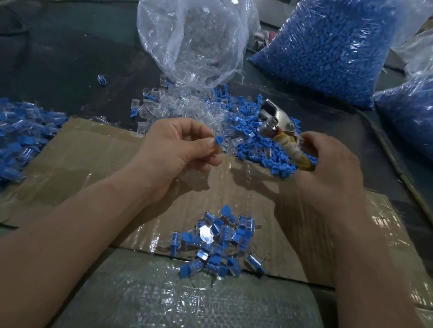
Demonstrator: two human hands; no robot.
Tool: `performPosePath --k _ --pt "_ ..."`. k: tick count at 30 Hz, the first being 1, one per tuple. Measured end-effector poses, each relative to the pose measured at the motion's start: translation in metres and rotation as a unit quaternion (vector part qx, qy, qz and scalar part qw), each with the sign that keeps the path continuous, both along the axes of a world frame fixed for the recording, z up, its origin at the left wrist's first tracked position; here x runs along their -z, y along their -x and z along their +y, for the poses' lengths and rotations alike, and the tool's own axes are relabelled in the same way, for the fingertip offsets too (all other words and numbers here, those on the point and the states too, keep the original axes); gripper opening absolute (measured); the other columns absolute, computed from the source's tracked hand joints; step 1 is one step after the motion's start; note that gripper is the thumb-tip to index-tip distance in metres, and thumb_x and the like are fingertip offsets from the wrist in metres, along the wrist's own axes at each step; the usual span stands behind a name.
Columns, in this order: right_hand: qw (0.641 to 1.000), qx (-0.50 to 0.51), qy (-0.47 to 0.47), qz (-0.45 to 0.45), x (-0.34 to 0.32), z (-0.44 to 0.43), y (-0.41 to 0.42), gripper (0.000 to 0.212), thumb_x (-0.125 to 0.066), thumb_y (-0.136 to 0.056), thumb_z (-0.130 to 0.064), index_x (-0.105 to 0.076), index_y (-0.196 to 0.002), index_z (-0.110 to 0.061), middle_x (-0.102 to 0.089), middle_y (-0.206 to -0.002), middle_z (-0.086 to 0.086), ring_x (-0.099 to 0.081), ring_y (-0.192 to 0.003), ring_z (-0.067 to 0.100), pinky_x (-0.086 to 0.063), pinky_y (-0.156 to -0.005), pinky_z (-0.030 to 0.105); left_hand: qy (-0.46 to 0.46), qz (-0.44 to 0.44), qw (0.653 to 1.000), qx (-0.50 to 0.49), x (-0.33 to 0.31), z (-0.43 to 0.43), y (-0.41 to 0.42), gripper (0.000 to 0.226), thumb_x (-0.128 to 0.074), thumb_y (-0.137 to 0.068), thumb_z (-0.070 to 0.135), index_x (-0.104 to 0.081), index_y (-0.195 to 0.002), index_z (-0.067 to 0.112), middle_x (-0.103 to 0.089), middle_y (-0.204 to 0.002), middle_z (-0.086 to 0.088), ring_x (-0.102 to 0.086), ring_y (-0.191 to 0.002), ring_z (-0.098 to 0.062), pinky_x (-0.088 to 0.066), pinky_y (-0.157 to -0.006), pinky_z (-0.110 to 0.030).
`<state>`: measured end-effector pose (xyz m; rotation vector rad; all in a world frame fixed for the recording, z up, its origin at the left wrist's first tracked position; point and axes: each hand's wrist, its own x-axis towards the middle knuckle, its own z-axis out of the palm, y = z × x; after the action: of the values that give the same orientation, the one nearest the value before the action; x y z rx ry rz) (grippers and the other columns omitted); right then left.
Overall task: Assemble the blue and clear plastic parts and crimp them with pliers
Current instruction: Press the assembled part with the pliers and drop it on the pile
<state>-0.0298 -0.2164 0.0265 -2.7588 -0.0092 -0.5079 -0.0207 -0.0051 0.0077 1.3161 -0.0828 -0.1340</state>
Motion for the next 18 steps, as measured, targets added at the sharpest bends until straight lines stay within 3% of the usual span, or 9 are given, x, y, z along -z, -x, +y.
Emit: performPosePath --k 2,7,18 --pt "0.999 -0.023 -0.013 -0.02 0.001 0.007 0.003 0.041 -0.059 -0.072 0.0 -0.057 -0.11 -0.013 -0.057 -0.105 0.005 -0.05 -0.098 0.024 -0.039 -0.076 0.033 -0.002 -0.014 1.0 -0.012 0.0 0.001 0.0 0.01 -0.058 -0.078 -0.004 -0.058 -0.076 0.006 -0.067 -0.06 -0.003 -0.065 -0.054 -0.012 -0.05 -0.048 -0.017" --pt "0.996 -0.084 -0.015 -0.012 0.005 0.022 0.008 0.038 -0.06 -0.073 -0.005 -0.056 -0.11 -0.012 -0.053 -0.103 -0.001 -0.047 -0.099 0.015 -0.025 -0.074 0.02 -0.009 -0.047 0.998 -0.036 0.0 0.002 0.0 0.014 -0.057 -0.081 -0.004 -0.058 -0.077 0.009 -0.068 -0.062 0.0 -0.066 -0.058 -0.01 -0.051 -0.05 -0.016" --pt "0.992 -0.113 -0.028 0.056 0.008 0.032 0.008 0.036 -0.064 -0.079 -0.016 -0.05 -0.112 -0.016 -0.045 -0.101 -0.005 -0.044 -0.098 0.014 -0.034 -0.081 0.027 -0.025 -0.09 0.995 -0.044 -0.001 0.001 0.001 0.012 -0.059 -0.08 -0.003 -0.058 -0.077 0.009 -0.068 -0.065 0.001 -0.065 -0.06 -0.009 -0.05 -0.052 -0.016"
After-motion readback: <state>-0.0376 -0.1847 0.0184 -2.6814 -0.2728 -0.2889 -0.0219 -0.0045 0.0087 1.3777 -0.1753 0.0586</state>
